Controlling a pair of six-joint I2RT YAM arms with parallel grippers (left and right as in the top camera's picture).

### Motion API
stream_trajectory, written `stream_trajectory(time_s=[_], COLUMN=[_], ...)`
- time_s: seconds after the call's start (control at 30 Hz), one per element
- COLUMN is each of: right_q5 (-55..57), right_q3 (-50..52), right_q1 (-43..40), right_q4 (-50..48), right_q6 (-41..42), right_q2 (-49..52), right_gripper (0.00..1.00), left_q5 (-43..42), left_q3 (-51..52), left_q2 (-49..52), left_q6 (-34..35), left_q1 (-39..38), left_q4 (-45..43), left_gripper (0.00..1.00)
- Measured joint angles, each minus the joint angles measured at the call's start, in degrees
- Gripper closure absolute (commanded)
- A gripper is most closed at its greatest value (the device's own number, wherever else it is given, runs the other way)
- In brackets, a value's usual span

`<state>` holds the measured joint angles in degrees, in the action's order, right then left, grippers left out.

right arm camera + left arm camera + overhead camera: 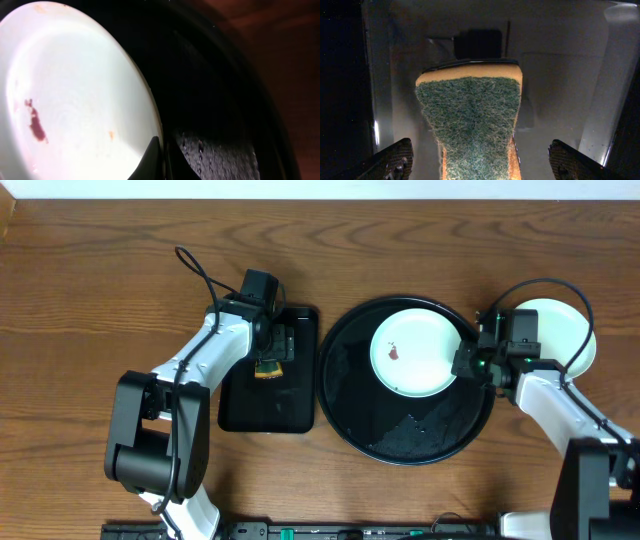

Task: Clean dirty plates on tray and stack at the side
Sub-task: 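Hold stained plate rim steady with right gripper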

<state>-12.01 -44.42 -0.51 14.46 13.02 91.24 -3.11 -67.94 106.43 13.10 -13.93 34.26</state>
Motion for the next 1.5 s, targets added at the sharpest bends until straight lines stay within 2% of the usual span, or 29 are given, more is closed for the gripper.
stream_trajectory(time_s=[0.1, 0.13, 0.3, 0.4, 0.5, 0.6, 0.63, 0.73, 0.9, 0.97, 1.03, 1.17, 1.5], right_q5=[-0.4, -0.5, -1.8, -1.7, -0.9, 0.7, 1.3, 2.2, 2.9, 2.8, 2.8, 2.5, 1.7], right_q3=[0.0, 0.0, -3.3, -8.7, -12.7, -13.8, -13.8, -13.8, -13.8, -13.8, -13.8, -13.8, -13.8], right_q1=[0.0, 0.0, 0.0, 0.0, 0.0, 0.0, 0.0, 0.0, 0.0, 0.0, 0.0, 0.0, 0.2], right_q4=[-0.2, -0.2, 5.5, 10.2, 11.2, 11.2, 11.4, 11.3, 10.0, 9.6, 9.7, 9.4, 10.1], right_q6=[-0.6, -0.6, -2.3, -4.9, -7.8, -9.8, -10.2, -10.8, -11.2, -11.4, -11.9, -12.3, -12.2], right_q2=[2.1, 2.5, 2.5, 2.4, 1.8, 1.2, 1.4, 2.7, 8.2, 10.9, 12.6, 13.3, 13.1], right_gripper=[0.49, 0.45, 0.35, 0.35, 0.40, 0.55, 0.57, 0.54, 0.58, 0.65, 0.77, 0.89, 0.91], left_q5=[0.0, 0.0, 0.0, 0.0, 0.0, 0.0, 0.0, 0.0, 0.0, 0.0, 0.0, 0.0, 0.0], left_q3=[0.0, 0.0, 0.0, 0.0, 0.0, 0.0, 0.0, 0.0, 0.0, 0.0, 0.0, 0.0, 0.0], left_q2=[0.0, 0.0, 0.0, 0.0, 0.0, 0.0, 0.0, 0.0, 0.0, 0.0, 0.0, 0.0, 0.0], left_q6=[0.0, 0.0, 0.0, 0.0, 0.0, 0.0, 0.0, 0.0, 0.0, 0.0, 0.0, 0.0, 0.0], left_q1=[0.0, 0.0, 0.0, 0.0, 0.0, 0.0, 0.0, 0.0, 0.0, 0.0, 0.0, 0.0, 0.0], left_q4=[0.0, 0.0, -0.8, -1.0, -1.1, -1.1, -1.1, -1.1, -0.8, -0.5, -0.5, -0.4, -0.4], left_gripper=[0.13, 0.13, 0.12, 0.13, 0.13, 0.13, 0.13, 0.13, 0.13, 0.13, 0.13, 0.12, 0.13])
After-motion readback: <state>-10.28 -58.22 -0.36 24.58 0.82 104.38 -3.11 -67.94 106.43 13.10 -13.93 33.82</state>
